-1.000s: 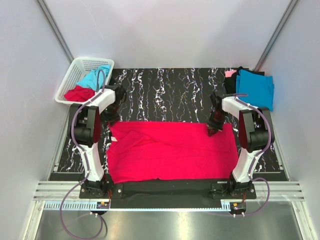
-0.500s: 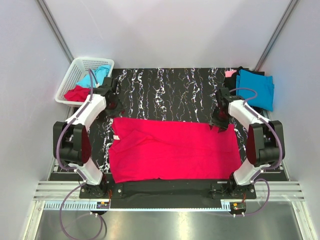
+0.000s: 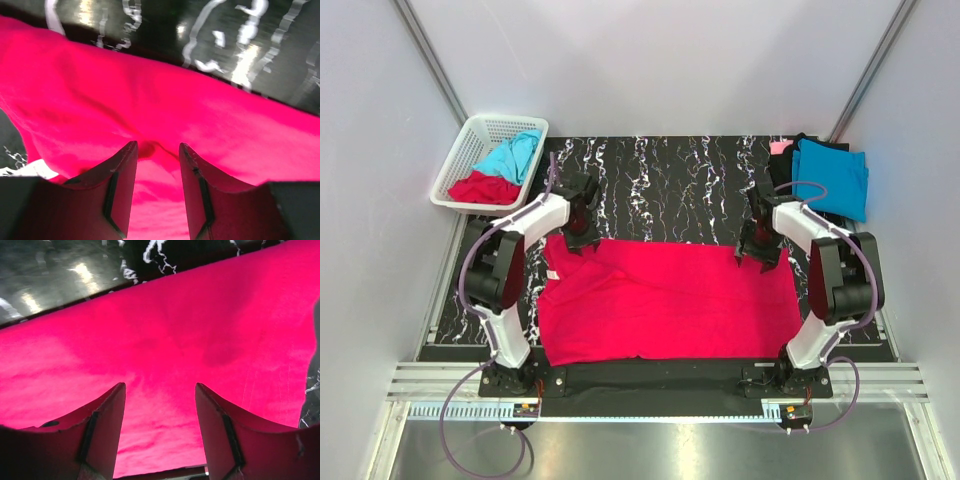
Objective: Fold and stack the t-shirts
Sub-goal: Fold the tshirt
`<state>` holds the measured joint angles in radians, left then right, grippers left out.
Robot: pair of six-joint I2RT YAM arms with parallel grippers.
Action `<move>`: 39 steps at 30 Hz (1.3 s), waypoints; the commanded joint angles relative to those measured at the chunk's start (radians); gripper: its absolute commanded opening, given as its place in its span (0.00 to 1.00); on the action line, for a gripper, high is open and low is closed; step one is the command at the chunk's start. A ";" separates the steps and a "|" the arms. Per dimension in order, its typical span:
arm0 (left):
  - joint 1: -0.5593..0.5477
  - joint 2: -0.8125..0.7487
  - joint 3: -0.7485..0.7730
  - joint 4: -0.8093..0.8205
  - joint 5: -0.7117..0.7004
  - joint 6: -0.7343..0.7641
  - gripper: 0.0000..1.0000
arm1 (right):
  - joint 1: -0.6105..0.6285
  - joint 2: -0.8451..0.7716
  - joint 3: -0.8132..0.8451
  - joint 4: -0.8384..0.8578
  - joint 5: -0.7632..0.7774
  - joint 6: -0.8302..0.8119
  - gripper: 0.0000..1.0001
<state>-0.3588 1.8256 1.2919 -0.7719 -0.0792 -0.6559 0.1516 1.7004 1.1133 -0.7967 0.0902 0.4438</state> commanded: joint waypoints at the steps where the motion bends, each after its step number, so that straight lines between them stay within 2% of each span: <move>1: 0.007 0.020 0.049 -0.021 -0.070 -0.031 0.43 | 0.006 0.059 0.008 -0.002 0.029 -0.027 0.65; 8: 0.007 0.121 0.076 -0.072 -0.090 -0.051 0.42 | 0.008 0.142 0.040 -0.016 0.037 -0.025 0.65; 14: 0.007 0.198 0.181 -0.154 -0.149 -0.060 0.42 | 0.008 0.223 0.146 -0.052 0.054 -0.046 0.66; 22: 0.067 0.346 0.417 -0.254 -0.169 -0.045 0.43 | 0.008 0.381 0.377 -0.110 0.109 -0.080 0.66; 28: 0.132 0.442 0.602 -0.291 -0.156 -0.002 0.44 | 0.008 0.551 0.643 -0.156 0.100 -0.103 0.65; 31: 0.150 0.518 0.728 -0.305 -0.134 0.033 0.45 | 0.006 0.623 0.726 -0.176 0.103 -0.117 0.64; 35: 0.165 0.659 0.981 -0.339 -0.047 0.091 0.46 | 0.005 0.692 0.857 -0.203 0.115 -0.128 0.64; 39: 0.172 0.773 1.118 -0.317 0.008 0.124 0.48 | 0.005 0.735 0.936 -0.208 0.105 -0.139 0.64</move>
<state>-0.1883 2.5275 2.3173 -1.1099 -0.1459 -0.5846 0.1555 2.3653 2.0071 -1.0355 0.1463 0.3206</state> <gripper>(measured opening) 0.468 0.639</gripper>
